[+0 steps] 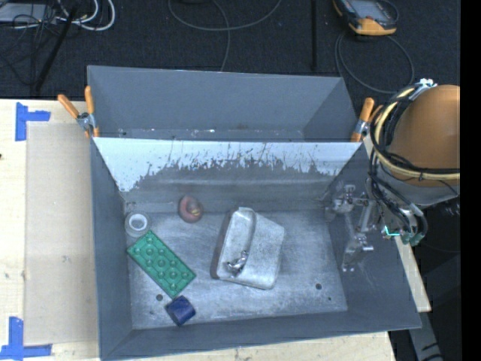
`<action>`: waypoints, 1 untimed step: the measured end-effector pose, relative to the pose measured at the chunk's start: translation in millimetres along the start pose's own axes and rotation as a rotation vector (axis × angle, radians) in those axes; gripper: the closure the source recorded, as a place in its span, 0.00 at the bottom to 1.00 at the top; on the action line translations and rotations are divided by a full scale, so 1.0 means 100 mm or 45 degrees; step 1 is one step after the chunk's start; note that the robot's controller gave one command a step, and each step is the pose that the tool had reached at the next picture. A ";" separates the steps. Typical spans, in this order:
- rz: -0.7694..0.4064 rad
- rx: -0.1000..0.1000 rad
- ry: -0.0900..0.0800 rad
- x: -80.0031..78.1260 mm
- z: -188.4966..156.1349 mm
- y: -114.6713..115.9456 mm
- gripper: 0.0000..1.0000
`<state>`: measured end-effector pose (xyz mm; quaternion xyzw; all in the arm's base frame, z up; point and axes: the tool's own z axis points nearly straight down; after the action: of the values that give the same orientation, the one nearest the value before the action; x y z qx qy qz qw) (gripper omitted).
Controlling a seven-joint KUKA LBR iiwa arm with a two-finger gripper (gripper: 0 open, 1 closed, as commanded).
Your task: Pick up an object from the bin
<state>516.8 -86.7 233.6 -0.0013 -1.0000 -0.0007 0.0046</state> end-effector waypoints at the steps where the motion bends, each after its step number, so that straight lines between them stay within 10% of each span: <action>1: 0.078 -0.003 0.004 0.43 1.05 0.66 0.00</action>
Offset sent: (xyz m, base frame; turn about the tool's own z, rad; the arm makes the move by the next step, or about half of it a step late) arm -0.0407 0.0624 -0.0998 0.0652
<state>473.0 -20.8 128.7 -0.0320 -0.9995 -0.0016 0.0062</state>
